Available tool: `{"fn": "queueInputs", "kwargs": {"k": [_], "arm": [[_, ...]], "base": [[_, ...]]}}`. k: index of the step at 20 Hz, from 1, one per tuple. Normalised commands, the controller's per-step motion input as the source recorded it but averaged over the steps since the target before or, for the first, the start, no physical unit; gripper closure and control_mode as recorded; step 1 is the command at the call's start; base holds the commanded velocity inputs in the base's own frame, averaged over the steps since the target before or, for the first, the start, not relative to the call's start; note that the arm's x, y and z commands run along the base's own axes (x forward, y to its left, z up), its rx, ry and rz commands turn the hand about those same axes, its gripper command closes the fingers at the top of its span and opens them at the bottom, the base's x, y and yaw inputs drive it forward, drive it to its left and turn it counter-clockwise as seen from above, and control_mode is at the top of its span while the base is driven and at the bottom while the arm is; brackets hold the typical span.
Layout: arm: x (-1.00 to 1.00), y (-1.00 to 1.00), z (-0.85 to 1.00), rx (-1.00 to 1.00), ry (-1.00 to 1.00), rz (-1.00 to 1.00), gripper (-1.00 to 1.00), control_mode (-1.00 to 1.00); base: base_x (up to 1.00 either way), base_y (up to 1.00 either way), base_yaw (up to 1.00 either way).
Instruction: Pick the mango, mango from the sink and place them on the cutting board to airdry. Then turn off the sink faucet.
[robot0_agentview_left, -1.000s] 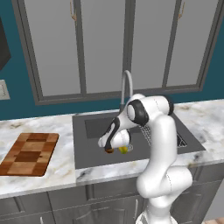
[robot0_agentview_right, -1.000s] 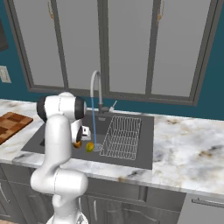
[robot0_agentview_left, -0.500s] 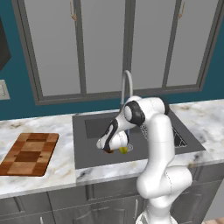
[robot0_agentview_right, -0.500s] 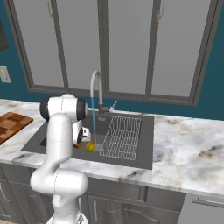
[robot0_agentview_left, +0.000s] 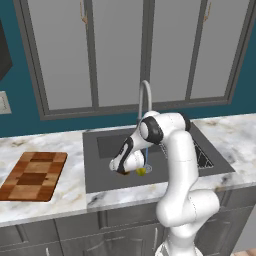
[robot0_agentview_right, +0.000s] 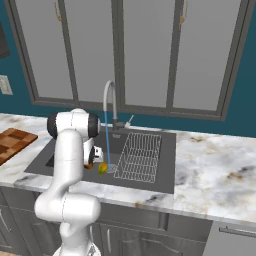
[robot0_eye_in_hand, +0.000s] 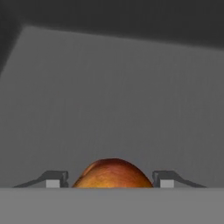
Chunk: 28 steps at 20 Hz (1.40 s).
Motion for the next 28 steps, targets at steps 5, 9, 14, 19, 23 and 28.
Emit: {"fn": "queueInputs", "kwargs": {"k": [5,9,14,19,23,28], "arm": [[-0.14,0.00,0.02,0.00,0.00,-0.01,1.00,-1.00],[-0.10,0.00,0.33,0.01,0.00,0.00,1.00,-1.00],[-0.03,-0.02,0.73,0.00,0.00,0.00,1.00,-1.00],[-0.06,-0.12,0.78,0.01,0.00,0.00,1.00,-1.00],[-0.19,-0.16,0.88,0.03,0.00,0.00,1.00,-1.00],[-0.29,-0.03,0.76,0.05,-0.01,0.00,1.00,-1.00]], "base": [[0.00,0.00,0.00],[0.00,0.00,0.00],[0.00,0.00,0.00],[0.00,0.00,0.00],[0.00,0.00,0.00],[0.00,0.00,0.00]]}}
